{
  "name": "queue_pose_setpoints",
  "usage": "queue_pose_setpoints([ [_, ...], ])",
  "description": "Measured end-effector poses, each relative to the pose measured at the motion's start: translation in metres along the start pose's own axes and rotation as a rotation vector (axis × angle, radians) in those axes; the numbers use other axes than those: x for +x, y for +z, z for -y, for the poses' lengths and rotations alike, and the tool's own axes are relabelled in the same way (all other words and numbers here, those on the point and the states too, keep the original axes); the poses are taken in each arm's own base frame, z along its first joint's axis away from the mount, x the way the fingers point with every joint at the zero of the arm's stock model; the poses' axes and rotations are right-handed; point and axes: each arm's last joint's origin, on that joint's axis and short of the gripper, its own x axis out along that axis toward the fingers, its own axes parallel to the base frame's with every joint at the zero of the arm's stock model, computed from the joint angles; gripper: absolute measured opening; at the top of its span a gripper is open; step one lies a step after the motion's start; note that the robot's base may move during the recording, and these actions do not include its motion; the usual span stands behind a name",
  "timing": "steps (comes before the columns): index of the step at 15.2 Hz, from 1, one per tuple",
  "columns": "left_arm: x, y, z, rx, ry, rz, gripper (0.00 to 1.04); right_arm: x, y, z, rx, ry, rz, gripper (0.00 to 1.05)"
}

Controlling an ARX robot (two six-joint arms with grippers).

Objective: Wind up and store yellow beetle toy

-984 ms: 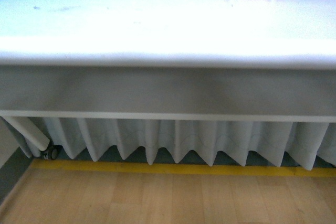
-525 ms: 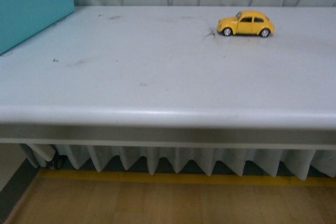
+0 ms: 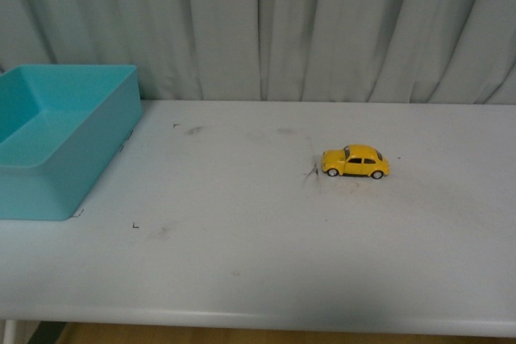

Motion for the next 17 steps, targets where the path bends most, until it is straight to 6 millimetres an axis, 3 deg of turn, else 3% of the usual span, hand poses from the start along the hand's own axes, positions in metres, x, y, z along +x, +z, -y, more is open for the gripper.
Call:
queue_pose_setpoints([
  [17, 0.0, -0.0002, 0.0, 0.0, 0.0, -0.002, 0.98, 0.0, -0.0004, 0.0, 0.0, 0.0, -0.004, 0.98],
])
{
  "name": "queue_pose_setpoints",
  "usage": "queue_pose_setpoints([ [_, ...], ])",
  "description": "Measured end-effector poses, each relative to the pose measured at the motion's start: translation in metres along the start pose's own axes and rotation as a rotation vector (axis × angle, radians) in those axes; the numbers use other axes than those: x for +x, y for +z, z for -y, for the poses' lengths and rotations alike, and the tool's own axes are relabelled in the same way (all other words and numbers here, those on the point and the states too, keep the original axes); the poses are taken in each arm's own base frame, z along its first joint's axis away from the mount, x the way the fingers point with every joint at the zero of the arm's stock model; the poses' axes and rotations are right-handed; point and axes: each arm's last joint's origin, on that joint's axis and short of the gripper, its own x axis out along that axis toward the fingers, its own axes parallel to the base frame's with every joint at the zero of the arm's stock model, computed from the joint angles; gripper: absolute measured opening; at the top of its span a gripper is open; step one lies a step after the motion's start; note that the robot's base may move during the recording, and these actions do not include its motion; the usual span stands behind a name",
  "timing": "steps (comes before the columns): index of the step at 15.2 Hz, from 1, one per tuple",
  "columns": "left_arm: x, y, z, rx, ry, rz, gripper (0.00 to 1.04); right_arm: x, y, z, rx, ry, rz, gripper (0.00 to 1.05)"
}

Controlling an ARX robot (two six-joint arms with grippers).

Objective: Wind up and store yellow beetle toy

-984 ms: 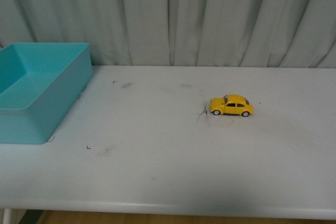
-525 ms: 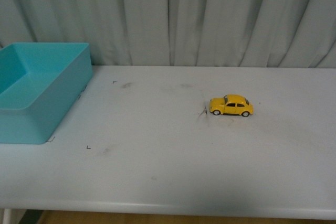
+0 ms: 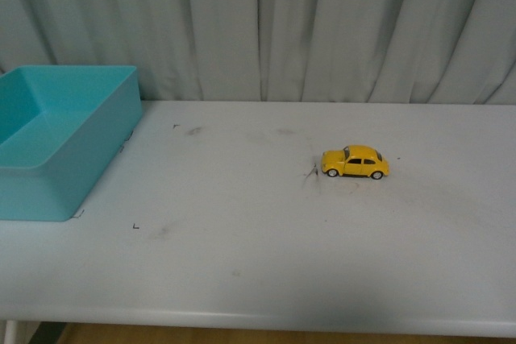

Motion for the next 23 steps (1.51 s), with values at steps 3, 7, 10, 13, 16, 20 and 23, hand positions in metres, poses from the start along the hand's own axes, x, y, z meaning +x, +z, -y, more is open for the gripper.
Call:
queue_pose_setpoints([
  [3, 0.0, 0.0, 0.0, 0.0, 0.0, 0.0, 0.98, 0.0, 0.0, 0.0, 0.0, 0.0, 0.0, 0.98],
  [7, 0.0, 0.0, 0.0, 0.0, 0.0, 0.0, 0.98, 0.0, 0.0, 0.0, 0.0, 0.0, 0.0, 0.98],
  [10, 0.0, 0.0, 0.0, 0.0, 0.0, 0.0, 0.98, 0.0, 0.0, 0.0, 0.0, 0.0, 0.0, 0.98],
  [13, 0.0, 0.0, 0.0, 0.0, 0.0, 0.0, 0.98, 0.0, 0.0003, 0.0, 0.0, 0.0, 0.003, 0.98],
  [16, 0.0, -0.0001, 0.0, 0.0, 0.0, -0.002, 0.98, 0.0, 0.0, 0.0, 0.0, 0.0, 0.0, 0.98],
  [20, 0.0, 0.0, 0.0, 0.0, 0.0, 0.0, 0.98, 0.0, 0.0001, 0.0, 0.0, 0.0, 0.001, 0.98],
  [23, 0.0, 0.0, 0.0, 0.0, 0.0, 0.0, 0.98, 0.0, 0.0001, 0.0, 0.0, 0.0, 0.001, 0.98],
])
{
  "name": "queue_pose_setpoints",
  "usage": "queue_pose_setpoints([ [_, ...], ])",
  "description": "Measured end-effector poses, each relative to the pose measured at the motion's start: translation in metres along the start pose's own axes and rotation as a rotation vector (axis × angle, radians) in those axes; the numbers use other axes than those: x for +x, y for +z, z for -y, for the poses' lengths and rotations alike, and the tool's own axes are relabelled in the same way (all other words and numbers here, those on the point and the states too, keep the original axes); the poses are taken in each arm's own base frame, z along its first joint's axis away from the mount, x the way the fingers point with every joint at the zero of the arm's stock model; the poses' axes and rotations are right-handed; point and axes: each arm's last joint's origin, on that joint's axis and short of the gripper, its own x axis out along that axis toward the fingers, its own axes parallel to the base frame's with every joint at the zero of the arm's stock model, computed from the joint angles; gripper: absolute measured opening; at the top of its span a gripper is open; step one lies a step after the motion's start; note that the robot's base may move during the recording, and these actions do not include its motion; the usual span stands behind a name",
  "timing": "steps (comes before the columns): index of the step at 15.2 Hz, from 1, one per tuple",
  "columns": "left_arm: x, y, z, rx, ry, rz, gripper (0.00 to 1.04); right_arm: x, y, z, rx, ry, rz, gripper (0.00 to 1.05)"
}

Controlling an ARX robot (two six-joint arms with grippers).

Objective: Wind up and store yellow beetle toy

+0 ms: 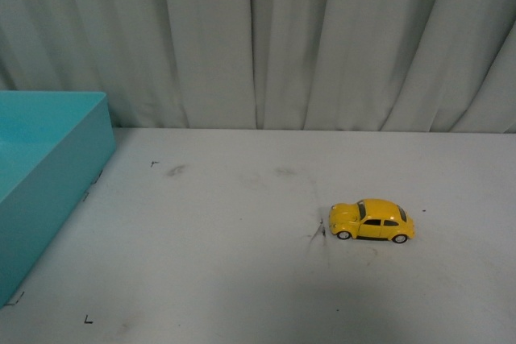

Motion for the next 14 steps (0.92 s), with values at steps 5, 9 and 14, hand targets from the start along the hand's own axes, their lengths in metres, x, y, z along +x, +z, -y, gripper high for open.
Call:
queue_pose_setpoints([
  [5, 0.0, 0.0, 0.0, 0.0, 0.0, 0.0, 0.98, 0.0, 0.0, 0.0, 0.0, 0.0, 0.0, 0.98],
  [9, 0.0, 0.0, 0.0, 0.0, 0.0, 0.0, 0.98, 0.0, 0.0, 0.0, 0.0, 0.0, 0.0, 0.98],
  [14, 0.0, 0.0, 0.0, 0.0, 0.0, 0.0, 0.98, 0.053, 0.0, 0.026, 0.305, 0.159, -0.355, 0.98],
])
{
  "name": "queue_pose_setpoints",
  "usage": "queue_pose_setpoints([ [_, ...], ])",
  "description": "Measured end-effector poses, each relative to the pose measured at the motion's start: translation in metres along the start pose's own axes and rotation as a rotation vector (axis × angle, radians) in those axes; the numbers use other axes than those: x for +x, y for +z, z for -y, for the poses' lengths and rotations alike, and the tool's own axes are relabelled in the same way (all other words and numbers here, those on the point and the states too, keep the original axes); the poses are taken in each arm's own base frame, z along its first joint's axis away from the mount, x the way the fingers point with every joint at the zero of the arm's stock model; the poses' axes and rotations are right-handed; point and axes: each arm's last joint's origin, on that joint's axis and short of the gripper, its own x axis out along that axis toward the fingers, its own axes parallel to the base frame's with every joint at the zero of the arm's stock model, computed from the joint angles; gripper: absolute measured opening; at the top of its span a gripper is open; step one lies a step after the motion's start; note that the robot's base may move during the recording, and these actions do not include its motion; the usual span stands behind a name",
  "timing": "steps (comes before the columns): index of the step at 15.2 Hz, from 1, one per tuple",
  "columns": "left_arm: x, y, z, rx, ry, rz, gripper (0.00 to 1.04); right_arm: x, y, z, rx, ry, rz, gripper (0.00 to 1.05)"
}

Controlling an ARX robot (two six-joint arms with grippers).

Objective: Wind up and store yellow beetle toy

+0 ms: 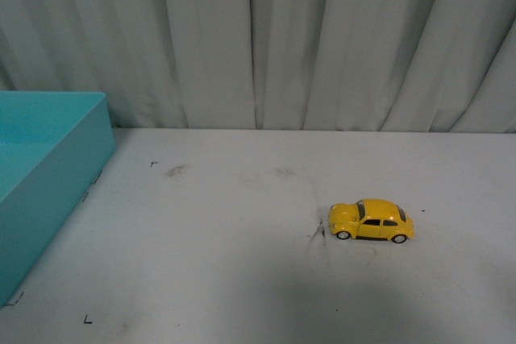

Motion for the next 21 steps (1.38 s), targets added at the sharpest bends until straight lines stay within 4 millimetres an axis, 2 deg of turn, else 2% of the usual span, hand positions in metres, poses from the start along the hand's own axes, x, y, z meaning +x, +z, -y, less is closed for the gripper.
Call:
queue_pose_setpoints([
  [2, 0.0, 0.0, 0.0, 0.0, 0.0, 0.0, 0.98, 0.056, 0.043, 0.024, -0.049, -0.072, 0.126, 0.98],
  [3, 0.0, 0.0, 0.0, 0.0, 0.001, 0.0, 0.98, 0.087, 0.059, 0.032, -0.09, -0.085, 0.183, 0.98],
  [4, 0.0, 0.0, 0.0, 0.0, 0.0, -0.001, 0.98, 0.12, 0.067, 0.037, -0.128, -0.087, 0.204, 0.98],
  [6, 0.0, 0.0, 0.0, 0.0, 0.0, 0.0, 0.98, 0.196, 0.058, 0.035, -0.206, -0.022, 0.105, 0.98],
  [8, 0.0, 0.0, 0.0, 0.0, 0.0, 0.0, 0.98, 0.245, 0.047, 0.013, -0.315, 0.15, 0.039, 0.98],
  [9, 0.0, 0.0, 0.0, 0.0, 0.0, 0.0, 0.98, 0.262, 0.051, -0.002, -0.39, 0.275, 0.019, 0.98],
  [11, 0.0, 0.0, 0.0, 0.0, 0.001, 0.0, 0.98, 0.276, 0.054, -0.019, -0.524, 0.474, -0.014, 0.98],
  [14, 0.0, 0.0, 0.0, 0.0, 0.0, -0.001, 0.98, 0.277, 0.033, -0.01, -0.636, 0.726, -0.2, 0.98],
  [21, 0.0, 0.0, 0.0, 0.0, 0.001, 0.0, 0.98, 0.295, 0.007, 0.004, -0.922, 0.923, -0.418, 0.98],
])
